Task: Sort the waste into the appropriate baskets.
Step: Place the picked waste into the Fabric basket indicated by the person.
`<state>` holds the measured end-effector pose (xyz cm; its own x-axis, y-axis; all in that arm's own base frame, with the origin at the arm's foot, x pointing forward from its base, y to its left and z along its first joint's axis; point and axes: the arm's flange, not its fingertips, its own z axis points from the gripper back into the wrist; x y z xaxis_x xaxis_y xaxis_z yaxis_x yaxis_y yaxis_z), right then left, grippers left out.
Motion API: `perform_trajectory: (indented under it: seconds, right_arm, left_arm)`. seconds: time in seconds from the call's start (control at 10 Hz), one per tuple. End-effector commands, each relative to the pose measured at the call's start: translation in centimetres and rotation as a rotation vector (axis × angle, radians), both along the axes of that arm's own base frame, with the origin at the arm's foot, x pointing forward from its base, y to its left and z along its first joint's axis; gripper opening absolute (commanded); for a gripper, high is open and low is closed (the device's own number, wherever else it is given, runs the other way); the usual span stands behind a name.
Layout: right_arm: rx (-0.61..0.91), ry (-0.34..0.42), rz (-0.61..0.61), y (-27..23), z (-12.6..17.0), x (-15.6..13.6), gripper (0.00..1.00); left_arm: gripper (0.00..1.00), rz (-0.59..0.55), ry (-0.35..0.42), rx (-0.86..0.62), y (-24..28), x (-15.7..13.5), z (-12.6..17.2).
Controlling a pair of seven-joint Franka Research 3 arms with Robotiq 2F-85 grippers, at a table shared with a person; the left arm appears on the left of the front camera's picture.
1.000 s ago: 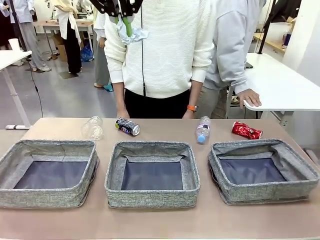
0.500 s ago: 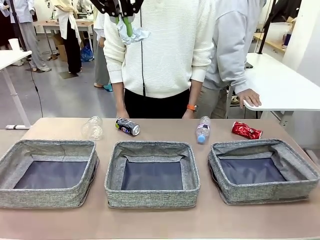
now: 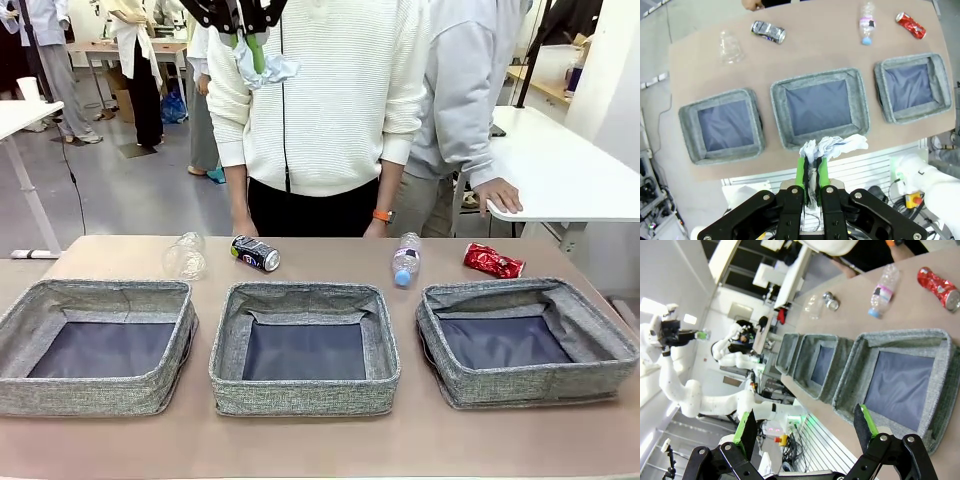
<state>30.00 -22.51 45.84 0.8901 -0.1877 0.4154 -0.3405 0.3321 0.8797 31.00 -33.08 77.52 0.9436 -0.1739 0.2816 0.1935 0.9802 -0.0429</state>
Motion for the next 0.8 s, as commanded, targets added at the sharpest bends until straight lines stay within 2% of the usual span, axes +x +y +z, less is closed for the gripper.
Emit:
perform_trajectory:
  seconds: [0.0,0.7]
  right_arm:
    - [0.013,-0.032,-0.002,0.08,0.15,0.23,1.00]
    - [0.013,-0.032,-0.002,0.08,0.15,0.23,1.00]
  left_arm:
    - [0.10,-0.001,-0.007,0.012,0.65,-0.35,-0.18]
    - [0.10,-0.001,-0.007,0.012,0.65,-0.35,-0.18]
